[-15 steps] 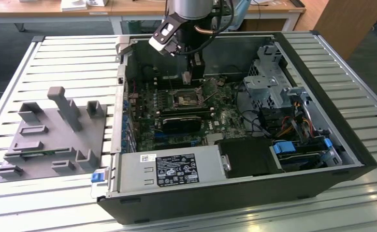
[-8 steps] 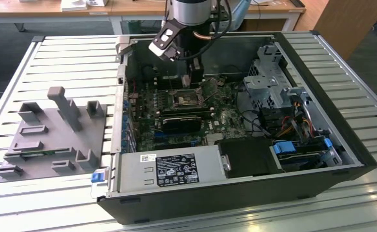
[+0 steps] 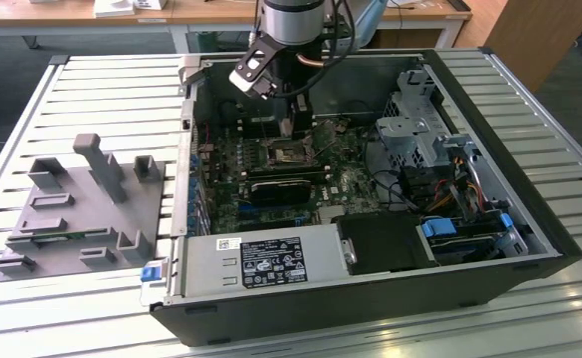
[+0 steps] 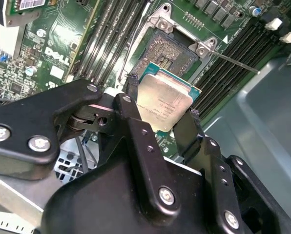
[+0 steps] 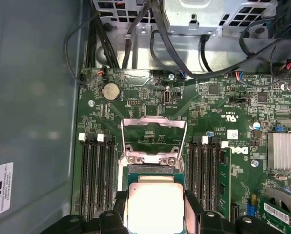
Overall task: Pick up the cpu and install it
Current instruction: 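Place the cpu into insertion slot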
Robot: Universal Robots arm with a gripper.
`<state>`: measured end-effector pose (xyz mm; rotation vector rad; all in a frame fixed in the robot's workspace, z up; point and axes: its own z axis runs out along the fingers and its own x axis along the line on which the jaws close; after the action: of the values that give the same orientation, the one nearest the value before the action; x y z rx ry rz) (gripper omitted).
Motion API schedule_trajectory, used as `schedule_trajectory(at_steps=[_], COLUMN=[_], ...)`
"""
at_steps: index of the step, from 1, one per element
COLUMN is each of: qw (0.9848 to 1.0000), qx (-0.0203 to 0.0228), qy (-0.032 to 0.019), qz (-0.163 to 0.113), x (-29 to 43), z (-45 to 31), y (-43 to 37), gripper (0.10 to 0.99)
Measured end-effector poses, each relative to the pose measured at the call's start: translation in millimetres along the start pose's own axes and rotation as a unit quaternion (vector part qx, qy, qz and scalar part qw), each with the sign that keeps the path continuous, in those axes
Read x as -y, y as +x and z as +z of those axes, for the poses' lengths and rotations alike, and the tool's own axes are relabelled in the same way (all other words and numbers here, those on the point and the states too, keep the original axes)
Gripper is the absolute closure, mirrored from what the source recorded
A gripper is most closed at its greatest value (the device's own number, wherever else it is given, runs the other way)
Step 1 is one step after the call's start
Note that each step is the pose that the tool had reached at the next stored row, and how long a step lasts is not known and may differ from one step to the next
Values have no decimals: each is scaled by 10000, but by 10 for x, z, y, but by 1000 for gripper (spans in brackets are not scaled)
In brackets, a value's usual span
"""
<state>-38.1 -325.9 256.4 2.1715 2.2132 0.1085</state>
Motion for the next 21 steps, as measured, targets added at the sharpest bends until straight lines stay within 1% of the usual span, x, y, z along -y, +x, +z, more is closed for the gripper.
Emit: schedule_trajectory(at_steps=[8,13,17,21], qw=[10000,10000,10000,10000], qx=[4,4,14,15], qy=[0,0,0,0], qz=[-1,0,-1,-1], x=[51,57,66,70], z=[135,216,287,323], y=[22,33,33,32], gripper=[545,545,545,545])
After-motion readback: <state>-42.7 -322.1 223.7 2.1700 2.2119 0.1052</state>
